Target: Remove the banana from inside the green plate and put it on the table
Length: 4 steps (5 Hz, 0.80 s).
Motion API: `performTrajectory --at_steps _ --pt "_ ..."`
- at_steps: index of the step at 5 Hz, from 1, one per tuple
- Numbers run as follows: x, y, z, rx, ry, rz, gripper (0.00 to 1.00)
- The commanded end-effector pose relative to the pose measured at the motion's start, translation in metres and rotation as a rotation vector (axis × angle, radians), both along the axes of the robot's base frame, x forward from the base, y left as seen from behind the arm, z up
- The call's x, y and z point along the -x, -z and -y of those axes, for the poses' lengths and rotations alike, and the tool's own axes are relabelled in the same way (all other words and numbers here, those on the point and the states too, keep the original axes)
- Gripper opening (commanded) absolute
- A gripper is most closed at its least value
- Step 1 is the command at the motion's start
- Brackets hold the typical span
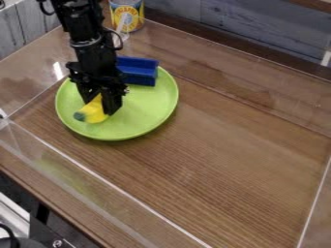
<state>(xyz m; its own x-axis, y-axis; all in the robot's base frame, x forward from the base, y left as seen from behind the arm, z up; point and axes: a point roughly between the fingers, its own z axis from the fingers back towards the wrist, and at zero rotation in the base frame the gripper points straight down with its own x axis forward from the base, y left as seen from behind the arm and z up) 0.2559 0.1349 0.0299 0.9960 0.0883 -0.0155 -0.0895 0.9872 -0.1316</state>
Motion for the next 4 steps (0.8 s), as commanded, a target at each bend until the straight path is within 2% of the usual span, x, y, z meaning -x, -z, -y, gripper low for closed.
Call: performTrajectory --at_steps 1,2,3,4 --pt "-0.008 -0.022 -0.002 -0.037 0.005 0.039 0.0" --pt "-0.008 -0.032 0.001 -0.046 0.006 0.037 0.0" --pt "-0.01 -0.052 0.008 -0.058 -0.001 0.041 0.0" --pt "-0.01 -0.082 0.021 -0.065 -0.017 0.054 0.0"
